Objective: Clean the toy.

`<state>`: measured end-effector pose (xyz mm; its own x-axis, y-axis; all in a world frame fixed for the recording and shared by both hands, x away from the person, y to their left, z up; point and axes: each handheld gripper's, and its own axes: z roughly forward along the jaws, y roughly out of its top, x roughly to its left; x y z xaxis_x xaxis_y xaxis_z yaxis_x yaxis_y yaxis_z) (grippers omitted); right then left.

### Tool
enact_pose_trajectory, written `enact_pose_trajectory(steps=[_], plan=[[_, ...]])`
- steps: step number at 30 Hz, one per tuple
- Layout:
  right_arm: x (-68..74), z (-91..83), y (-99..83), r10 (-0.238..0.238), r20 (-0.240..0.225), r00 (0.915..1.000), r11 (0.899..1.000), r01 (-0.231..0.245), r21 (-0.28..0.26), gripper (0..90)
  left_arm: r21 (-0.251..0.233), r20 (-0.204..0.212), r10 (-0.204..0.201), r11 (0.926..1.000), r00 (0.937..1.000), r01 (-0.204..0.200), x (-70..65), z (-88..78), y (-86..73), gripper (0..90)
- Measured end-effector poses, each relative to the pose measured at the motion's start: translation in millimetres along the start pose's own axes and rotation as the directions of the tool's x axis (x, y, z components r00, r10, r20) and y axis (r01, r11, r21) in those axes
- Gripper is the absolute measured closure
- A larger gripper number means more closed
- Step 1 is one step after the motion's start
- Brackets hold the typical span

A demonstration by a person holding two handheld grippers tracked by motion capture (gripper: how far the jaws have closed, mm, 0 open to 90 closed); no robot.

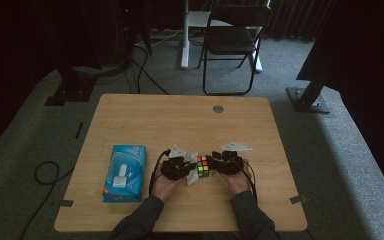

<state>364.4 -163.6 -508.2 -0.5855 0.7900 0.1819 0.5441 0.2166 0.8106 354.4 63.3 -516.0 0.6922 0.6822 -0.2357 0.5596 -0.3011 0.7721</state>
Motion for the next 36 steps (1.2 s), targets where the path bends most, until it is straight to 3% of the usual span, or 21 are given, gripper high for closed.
enact_pose_trajectory(steps=[10,16,20,36], plan=[[1.3,0.5,1.1,0.023,0.021,0.9995,1.000,-0.023,0.007,61.8,-0.014,-0.005,-0.007,0.9999,1.0000,0.007,1.8,-1.2,1.3,84.3],[2.0,0.8,1.2,0.020,0.012,0.9997,1.000,-0.020,0.006,65.9,-0.061,-0.006,-0.029,0.9977,0.9996,0.028,4.6,-10.2,5.6,84.4],[1.9,0.8,0.9,0.022,0.009,0.9997,1.000,-0.023,0.004,66.5,-0.092,0.023,-0.026,0.9954,0.9994,0.028,3.2,-14.3,9.6,84.3],[1.1,1.0,0.1,0.024,0.000,0.9997,1.000,-0.024,-0.004,67.6,-0.012,-0.007,-0.049,0.9987,0.9988,0.049,13.8,6.9,9.7,84.4]])
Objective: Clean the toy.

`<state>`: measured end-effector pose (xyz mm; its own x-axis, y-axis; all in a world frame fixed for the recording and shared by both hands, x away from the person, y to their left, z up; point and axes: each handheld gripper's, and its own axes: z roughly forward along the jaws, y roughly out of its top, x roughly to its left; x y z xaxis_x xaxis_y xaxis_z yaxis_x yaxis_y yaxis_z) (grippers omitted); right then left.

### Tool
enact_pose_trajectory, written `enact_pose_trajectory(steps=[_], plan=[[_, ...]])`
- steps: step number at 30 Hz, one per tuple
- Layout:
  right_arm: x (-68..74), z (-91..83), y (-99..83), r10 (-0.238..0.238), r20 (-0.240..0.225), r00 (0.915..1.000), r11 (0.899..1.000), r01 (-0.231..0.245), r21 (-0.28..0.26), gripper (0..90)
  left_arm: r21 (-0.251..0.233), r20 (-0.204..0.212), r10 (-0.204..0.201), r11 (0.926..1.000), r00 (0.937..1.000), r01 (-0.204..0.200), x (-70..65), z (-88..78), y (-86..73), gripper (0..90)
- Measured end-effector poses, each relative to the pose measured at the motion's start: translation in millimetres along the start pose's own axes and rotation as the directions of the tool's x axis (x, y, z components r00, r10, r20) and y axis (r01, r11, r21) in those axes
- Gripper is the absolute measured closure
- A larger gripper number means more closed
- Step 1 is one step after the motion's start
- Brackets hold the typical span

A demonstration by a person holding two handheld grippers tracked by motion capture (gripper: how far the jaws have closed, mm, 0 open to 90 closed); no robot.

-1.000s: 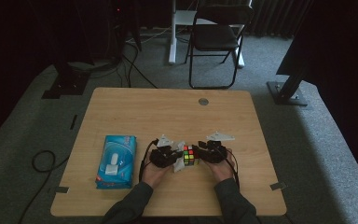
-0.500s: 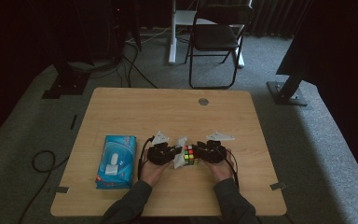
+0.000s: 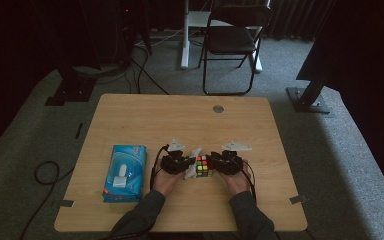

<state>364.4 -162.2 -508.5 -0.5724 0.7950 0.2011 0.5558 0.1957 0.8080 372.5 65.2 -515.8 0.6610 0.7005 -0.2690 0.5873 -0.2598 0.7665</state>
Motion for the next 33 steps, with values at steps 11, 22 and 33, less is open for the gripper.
enact_pose_trajectory(steps=[11,22,33], plan=[[0.0,0.0,-0.6,0.000,0.001,1.0000,1.000,0.000,-0.005,67.6,0.038,-0.018,-0.002,0.9993,0.9998,0.003,3.7,8.6,-7.5,84.7],[-0.1,0.0,-0.7,0.001,0.000,1.0000,1.000,-0.001,-0.005,67.7,0.097,-0.055,0.019,0.9952,0.9983,-0.013,4.4,21.7,-16.6,84.9],[0.0,0.0,-0.9,0.001,0.001,1.0000,1.000,-0.001,-0.007,67.7,0.106,-0.075,0.030,0.9941,0.9967,-0.022,0.8,19.8,-14.6,85.0]])
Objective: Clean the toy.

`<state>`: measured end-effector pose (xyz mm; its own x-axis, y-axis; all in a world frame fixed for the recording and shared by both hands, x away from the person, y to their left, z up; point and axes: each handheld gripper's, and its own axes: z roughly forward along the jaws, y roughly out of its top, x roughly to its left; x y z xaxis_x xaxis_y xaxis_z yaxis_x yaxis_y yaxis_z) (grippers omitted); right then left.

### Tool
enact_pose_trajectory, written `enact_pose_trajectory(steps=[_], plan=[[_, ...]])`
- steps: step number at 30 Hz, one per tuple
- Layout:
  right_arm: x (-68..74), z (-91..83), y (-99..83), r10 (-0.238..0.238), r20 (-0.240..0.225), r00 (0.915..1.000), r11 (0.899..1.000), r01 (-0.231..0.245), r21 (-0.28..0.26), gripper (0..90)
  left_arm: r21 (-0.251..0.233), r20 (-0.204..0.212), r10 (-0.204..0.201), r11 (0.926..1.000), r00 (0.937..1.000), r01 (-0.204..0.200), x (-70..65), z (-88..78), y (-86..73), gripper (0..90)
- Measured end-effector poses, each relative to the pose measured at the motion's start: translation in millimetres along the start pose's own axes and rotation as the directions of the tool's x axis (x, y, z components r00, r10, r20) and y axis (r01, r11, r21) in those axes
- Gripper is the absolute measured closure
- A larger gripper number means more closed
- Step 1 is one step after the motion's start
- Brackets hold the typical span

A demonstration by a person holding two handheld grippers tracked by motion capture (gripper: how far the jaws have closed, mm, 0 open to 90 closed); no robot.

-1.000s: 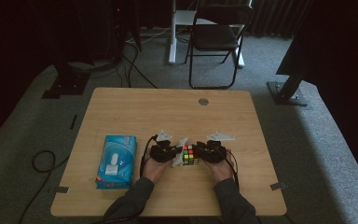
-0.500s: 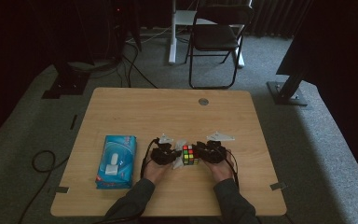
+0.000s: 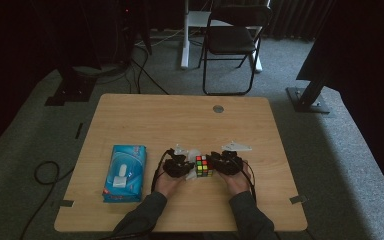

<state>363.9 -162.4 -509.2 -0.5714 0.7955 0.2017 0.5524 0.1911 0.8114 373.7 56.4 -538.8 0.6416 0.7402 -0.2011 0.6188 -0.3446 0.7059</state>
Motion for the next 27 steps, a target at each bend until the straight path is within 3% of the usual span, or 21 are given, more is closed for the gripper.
enact_pose_trajectory(steps=[9,14,22,27], plan=[[-0.1,0.0,0.0,0.000,0.000,1.0000,1.000,0.000,0.000,67.7,-0.076,0.019,0.002,0.9971,0.9998,0.000,-6.6,-24.2,2.6,85.0],[0.0,0.0,0.0,0.000,0.000,1.0000,1.000,0.000,0.000,67.7,-0.123,0.080,-0.015,0.9922,0.9967,0.025,-10.8,-34.7,2.4,85.0],[0.1,0.4,-0.1,0.002,-0.003,1.0000,1.000,-0.002,-0.002,68.4,-0.111,0.097,0.002,0.9938,0.9953,0.009,-15.9,-32.8,2.1,85.0],[0.0,0.4,-0.2,0.004,-0.003,1.0000,1.000,-0.004,-0.002,68.4,-0.095,0.081,0.009,0.9955,0.9967,-0.001,-14.8,-30.4,2.8,84.9]])
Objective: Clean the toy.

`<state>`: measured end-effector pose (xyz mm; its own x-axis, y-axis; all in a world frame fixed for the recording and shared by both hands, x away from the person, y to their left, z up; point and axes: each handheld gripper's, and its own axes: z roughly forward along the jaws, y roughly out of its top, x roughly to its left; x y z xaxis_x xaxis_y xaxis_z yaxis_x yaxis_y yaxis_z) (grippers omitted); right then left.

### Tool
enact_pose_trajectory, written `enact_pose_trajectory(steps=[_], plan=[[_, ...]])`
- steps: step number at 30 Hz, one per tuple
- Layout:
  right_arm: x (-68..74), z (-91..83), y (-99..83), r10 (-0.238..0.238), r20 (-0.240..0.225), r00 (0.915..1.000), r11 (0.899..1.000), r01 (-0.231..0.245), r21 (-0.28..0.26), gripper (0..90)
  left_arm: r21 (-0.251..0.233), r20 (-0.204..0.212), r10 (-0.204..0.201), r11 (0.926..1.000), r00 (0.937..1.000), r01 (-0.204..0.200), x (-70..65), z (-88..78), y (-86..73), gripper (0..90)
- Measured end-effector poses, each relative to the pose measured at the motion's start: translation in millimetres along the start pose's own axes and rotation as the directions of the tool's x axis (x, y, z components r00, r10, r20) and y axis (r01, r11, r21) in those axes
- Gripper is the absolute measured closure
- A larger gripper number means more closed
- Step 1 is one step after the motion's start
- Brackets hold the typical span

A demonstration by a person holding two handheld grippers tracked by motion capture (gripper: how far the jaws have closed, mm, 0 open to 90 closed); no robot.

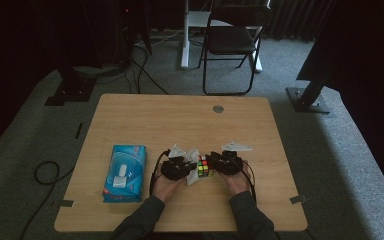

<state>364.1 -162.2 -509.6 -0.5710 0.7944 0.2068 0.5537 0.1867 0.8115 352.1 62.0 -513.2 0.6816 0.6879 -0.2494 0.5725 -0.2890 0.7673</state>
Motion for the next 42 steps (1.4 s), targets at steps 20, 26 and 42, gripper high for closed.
enact_pose_trajectory(steps=[20,26,42], plan=[[0.3,0.2,-0.3,0.000,0.013,0.9999,1.000,0.000,-0.007,68.4,0.084,-0.063,-0.007,0.9964,0.9980,0.013,8.8,26.0,-15.7,84.6],[0.3,0.2,-0.1,-0.004,0.013,0.9999,1.000,0.004,-0.007,68.4,0.053,-0.056,-0.017,0.9984,0.9983,0.020,5.7,17.8,-15.6,84.2],[0.9,0.2,-0.1,-0.004,0.018,0.9998,1.000,0.004,-0.007,68.5,-0.014,0.021,0.042,0.9990,0.9989,-0.041,-14.3,-6.6,-8.7,84.0]])
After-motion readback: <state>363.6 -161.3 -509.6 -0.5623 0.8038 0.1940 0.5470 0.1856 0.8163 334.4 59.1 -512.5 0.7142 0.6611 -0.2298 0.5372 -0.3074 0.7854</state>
